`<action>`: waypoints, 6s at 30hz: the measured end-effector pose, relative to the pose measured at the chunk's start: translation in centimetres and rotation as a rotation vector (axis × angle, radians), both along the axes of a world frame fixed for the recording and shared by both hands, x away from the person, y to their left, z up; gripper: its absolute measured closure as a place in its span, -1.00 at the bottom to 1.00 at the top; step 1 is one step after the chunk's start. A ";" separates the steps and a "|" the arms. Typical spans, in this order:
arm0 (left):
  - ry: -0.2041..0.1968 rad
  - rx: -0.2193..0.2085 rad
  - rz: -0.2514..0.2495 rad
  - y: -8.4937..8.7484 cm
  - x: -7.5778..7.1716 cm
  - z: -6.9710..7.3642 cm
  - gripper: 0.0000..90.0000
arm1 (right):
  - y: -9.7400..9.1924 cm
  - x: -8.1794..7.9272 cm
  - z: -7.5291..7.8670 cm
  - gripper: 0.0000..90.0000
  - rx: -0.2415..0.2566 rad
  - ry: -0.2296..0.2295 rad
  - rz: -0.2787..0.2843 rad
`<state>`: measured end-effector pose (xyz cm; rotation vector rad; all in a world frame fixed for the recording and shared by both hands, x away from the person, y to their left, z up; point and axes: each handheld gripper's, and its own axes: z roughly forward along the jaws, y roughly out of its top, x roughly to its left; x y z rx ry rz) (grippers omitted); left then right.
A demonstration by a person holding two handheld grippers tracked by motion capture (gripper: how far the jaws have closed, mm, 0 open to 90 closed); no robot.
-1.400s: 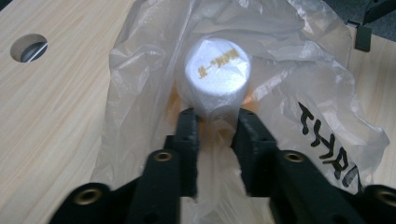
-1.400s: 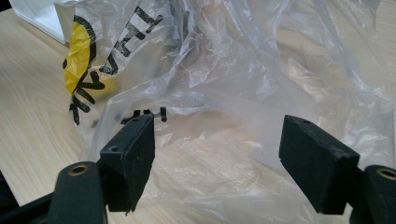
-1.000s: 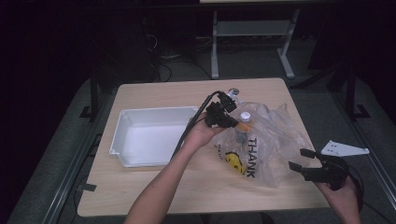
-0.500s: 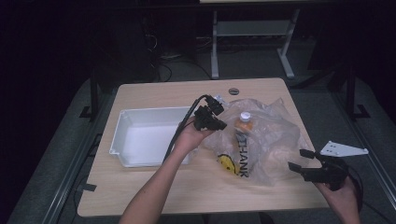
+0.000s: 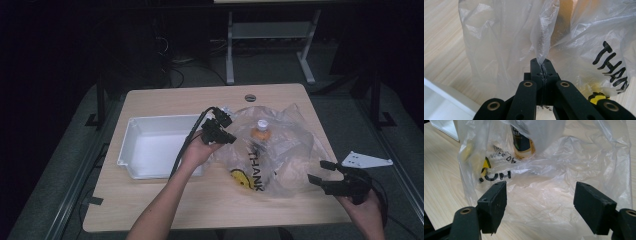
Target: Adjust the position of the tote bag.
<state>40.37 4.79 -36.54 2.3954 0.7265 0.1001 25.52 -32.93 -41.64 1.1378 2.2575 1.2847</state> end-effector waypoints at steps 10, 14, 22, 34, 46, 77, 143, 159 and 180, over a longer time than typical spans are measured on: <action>0.031 -0.007 0.023 0.8 0.0 -1.0 0.99 | -0.1 0.0 -0.1 -0.41 0.006 0.000 0.000; 0.041 -0.005 0.028 0.9 0.1 -1.5 0.99 | -0.1 0.0 -0.1 -0.42 0.007 0.001 0.000; 0.041 -0.002 0.033 1.4 0.0 -1.5 0.87 | -0.2 -0.1 -0.1 -0.42 0.007 0.000 -0.003; 0.020 -0.051 0.041 2.6 -0.5 0.5 0.43 | -0.1 -0.2 0.0 -0.42 0.005 -0.006 -0.001; -0.022 -0.066 0.021 2.8 -1.5 3.0 0.24 | 0.0 -0.2 0.1 -0.43 0.003 -0.010 0.001; -0.058 -0.084 -0.050 -3.5 0.3 5.2 -0.13 | -0.2 -0.1 0.0 -0.43 0.014 -0.008 0.000; 0.032 -0.017 0.027 0.6 1.2 -0.1 0.99 | 0.2 0.0 0.2 -0.42 0.010 -0.008 0.003; 0.028 -0.029 0.038 1.2 1.2 0.5 0.78 | 0.1 -0.1 0.1 -0.42 0.012 -0.011 0.003; -0.046 -0.145 -0.026 1.9 -1.1 5.5 0.39 | 0.4 0.0 0.2 -0.42 0.007 -0.016 0.012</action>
